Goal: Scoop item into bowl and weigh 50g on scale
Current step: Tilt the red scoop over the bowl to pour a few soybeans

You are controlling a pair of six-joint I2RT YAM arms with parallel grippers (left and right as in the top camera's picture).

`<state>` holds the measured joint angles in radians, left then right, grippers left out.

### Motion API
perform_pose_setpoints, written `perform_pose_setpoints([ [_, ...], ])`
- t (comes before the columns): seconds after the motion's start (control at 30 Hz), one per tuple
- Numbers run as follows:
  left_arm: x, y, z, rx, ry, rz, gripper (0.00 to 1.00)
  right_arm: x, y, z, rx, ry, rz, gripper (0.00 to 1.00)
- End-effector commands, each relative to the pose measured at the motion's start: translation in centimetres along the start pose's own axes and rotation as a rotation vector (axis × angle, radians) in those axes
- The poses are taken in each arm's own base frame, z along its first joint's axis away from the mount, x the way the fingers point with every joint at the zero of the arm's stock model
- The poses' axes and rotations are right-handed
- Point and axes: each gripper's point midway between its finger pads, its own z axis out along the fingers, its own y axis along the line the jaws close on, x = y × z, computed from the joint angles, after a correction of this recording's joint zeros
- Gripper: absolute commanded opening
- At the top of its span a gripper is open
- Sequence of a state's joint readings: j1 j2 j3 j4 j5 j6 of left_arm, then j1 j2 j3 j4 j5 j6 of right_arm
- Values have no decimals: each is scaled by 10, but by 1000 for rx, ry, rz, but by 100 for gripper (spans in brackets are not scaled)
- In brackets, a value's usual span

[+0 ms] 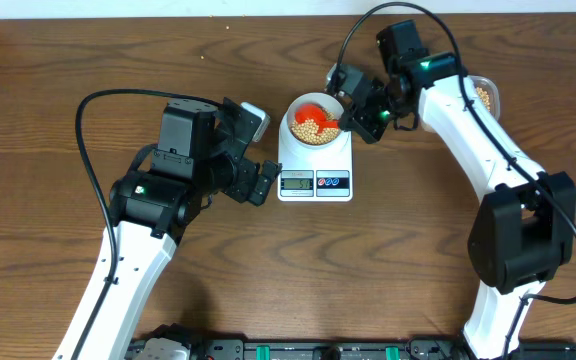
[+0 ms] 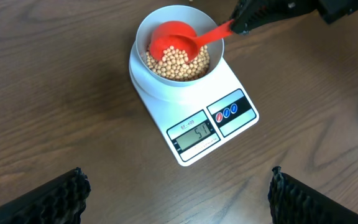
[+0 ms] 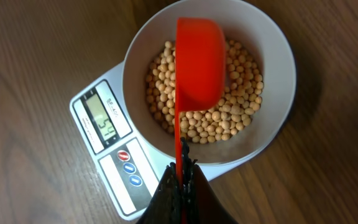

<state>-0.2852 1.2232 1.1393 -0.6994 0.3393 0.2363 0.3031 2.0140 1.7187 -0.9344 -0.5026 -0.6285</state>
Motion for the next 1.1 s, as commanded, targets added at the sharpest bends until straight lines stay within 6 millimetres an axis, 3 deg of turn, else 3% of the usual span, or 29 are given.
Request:
perform_pose_setpoints([
  [0.0, 1, -3, 1, 14, 1, 3, 94, -2, 2, -7, -37, -40, 72, 1],
  [0.33, 1, -3, 1, 14, 1, 3, 95, -10, 5, -18, -130, -134, 104, 1],
  [0.67, 1, -3, 1, 14, 1, 3, 94, -12, -4, -38, -200, -231, 187, 1],
  [1.07, 1, -3, 1, 14, 1, 3, 94, -16, -2, -45, -214, -257, 183, 1],
])
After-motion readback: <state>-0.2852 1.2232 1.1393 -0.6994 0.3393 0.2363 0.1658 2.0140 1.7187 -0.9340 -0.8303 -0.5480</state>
